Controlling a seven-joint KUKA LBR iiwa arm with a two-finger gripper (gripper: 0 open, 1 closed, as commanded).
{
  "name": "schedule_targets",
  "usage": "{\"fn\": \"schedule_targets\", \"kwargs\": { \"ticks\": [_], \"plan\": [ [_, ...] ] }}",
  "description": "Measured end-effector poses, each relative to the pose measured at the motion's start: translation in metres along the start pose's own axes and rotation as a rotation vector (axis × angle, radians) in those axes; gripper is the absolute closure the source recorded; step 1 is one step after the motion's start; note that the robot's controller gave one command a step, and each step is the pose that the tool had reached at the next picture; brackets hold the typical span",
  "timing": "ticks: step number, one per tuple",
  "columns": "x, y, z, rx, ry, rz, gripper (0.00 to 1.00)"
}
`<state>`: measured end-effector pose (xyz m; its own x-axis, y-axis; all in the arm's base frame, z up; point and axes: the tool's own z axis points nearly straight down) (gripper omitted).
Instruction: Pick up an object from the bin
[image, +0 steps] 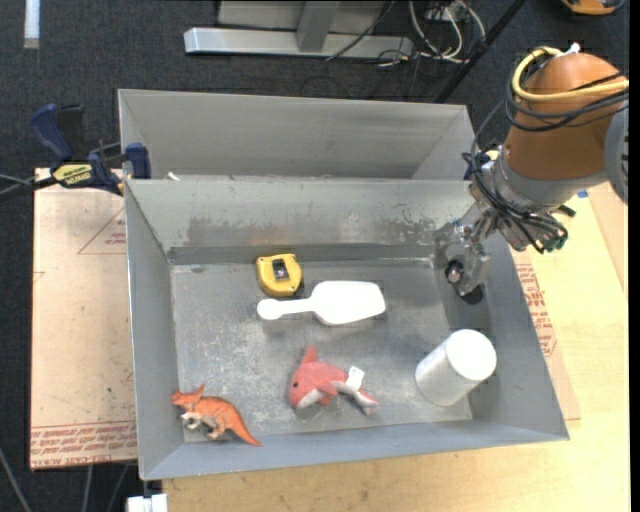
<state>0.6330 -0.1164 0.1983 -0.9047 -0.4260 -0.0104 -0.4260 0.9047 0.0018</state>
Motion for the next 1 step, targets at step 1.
{"fn": "schedule_targets", "kwargs": {
  "ticks": [1],
  "plan": [
    [-0.0114,-0.0018,-0.0549,-0.001,-0.001,-0.018,1.0]
  ]
}}
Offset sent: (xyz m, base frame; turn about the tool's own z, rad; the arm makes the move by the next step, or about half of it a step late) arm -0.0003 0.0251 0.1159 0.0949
